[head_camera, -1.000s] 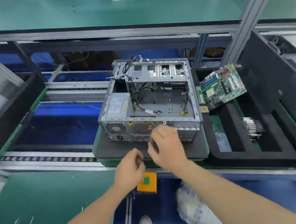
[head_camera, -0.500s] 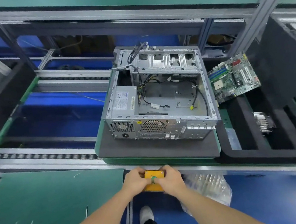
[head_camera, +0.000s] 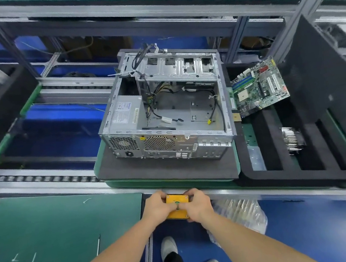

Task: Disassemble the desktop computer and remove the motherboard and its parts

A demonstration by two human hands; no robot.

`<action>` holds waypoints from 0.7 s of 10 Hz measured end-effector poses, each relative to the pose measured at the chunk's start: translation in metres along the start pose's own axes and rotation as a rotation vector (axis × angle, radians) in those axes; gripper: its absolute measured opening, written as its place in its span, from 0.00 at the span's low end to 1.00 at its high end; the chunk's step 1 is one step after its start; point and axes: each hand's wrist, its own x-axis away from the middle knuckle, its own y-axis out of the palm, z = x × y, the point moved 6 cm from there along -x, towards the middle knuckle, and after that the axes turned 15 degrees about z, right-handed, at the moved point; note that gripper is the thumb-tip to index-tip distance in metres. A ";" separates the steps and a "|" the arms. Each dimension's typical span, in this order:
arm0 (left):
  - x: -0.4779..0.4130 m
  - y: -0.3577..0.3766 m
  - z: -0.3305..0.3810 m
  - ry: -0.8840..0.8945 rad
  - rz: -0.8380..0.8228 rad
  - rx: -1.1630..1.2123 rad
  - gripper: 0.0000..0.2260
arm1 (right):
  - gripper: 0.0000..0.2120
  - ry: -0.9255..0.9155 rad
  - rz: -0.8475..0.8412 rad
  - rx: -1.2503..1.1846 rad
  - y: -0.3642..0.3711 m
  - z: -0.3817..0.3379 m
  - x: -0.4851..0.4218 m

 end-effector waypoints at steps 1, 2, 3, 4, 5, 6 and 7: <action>0.001 -0.001 0.000 -0.012 -0.007 0.026 0.15 | 0.25 0.022 -0.015 -0.009 -0.001 -0.003 0.001; 0.001 -0.002 -0.004 -0.028 -0.049 0.089 0.15 | 0.27 0.027 -0.031 -0.047 -0.002 -0.002 0.000; -0.001 0.001 -0.014 -0.051 -0.083 0.184 0.16 | 0.25 0.083 -0.065 -0.155 -0.001 0.009 0.001; -0.003 0.006 -0.024 -0.118 -0.077 0.280 0.11 | 0.20 0.101 -0.088 -0.254 0.000 0.020 -0.001; -0.001 0.007 -0.032 -0.194 -0.045 0.305 0.08 | 0.14 0.101 -0.087 -0.302 -0.005 0.027 -0.002; 0.002 0.010 -0.038 -0.207 -0.049 0.313 0.07 | 0.11 0.118 -0.113 -0.319 -0.013 0.037 -0.010; 0.002 0.014 -0.043 -0.246 -0.007 0.351 0.05 | 0.03 0.079 -0.101 -0.270 -0.035 0.052 -0.017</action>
